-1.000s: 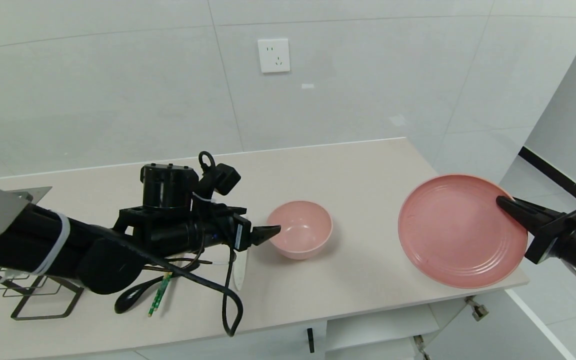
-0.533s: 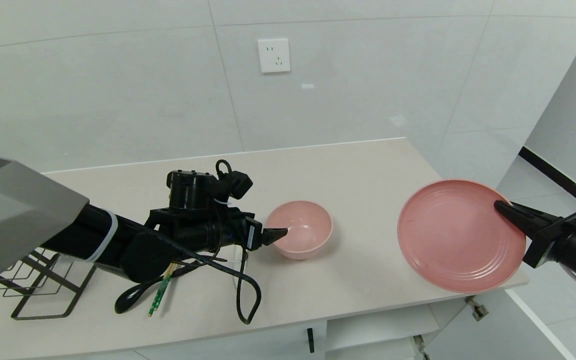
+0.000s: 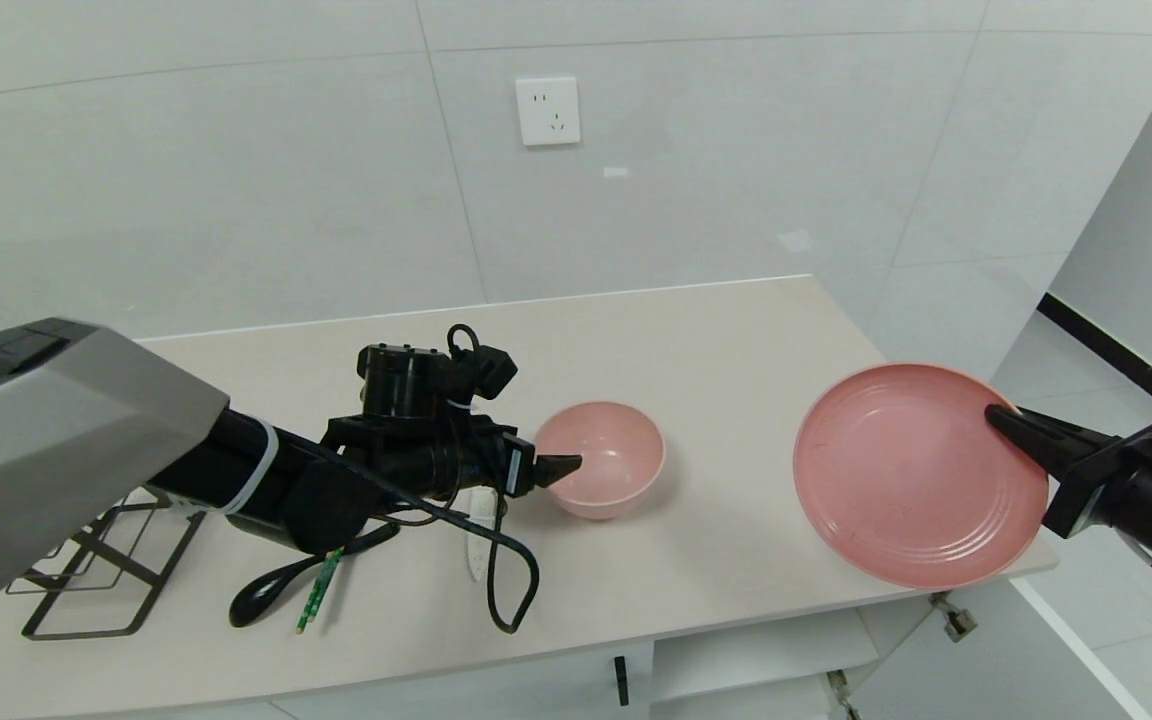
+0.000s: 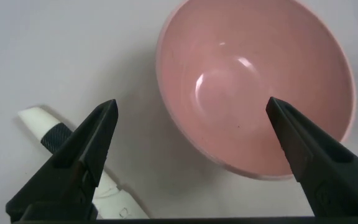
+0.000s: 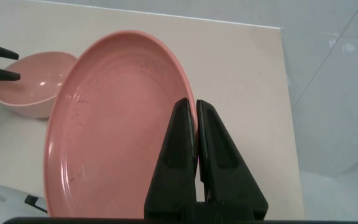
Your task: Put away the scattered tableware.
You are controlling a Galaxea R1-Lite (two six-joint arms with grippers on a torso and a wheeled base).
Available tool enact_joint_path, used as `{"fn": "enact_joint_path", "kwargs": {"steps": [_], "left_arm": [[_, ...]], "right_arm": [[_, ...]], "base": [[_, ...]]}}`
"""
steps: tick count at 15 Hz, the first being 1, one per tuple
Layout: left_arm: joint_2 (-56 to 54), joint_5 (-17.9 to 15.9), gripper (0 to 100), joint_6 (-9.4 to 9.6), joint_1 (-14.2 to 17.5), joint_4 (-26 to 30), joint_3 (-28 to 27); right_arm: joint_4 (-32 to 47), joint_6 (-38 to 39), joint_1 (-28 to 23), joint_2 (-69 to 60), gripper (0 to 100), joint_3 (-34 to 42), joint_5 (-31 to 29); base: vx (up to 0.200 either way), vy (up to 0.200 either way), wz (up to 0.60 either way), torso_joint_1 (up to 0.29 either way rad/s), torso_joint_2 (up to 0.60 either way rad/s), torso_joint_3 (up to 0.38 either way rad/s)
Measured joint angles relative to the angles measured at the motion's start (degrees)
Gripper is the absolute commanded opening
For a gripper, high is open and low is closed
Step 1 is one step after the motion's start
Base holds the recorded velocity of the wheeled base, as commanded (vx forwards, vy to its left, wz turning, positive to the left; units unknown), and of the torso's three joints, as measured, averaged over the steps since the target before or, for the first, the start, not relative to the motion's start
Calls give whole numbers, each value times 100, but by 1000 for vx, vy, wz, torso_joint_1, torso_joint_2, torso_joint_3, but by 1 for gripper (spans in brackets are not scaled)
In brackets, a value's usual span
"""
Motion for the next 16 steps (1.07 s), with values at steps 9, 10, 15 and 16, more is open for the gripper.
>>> {"fn": "enact_joint_path", "kwargs": {"steps": [9, 10, 15, 16], "left_arm": [[458, 9, 100, 9, -2, 1, -417], [502, 2, 100, 9, -6, 1, -433], [719, -40, 0, 4, -83, -265, -386], [742, -43, 0, 4, -96, -289, -364]], "right_arm": [[7, -9, 0, 15, 0, 2, -1], [7, -26, 0, 17, 0, 2, -1], [5, -33, 0, 20, 0, -2, 0], [2, -30, 0, 20, 0, -2, 0]], "base": [[0, 0, 0, 0, 0, 0], [0, 0, 0, 0, 0, 0], [0, 0, 0, 0, 0, 0], [0, 0, 0, 0, 0, 0]]}}
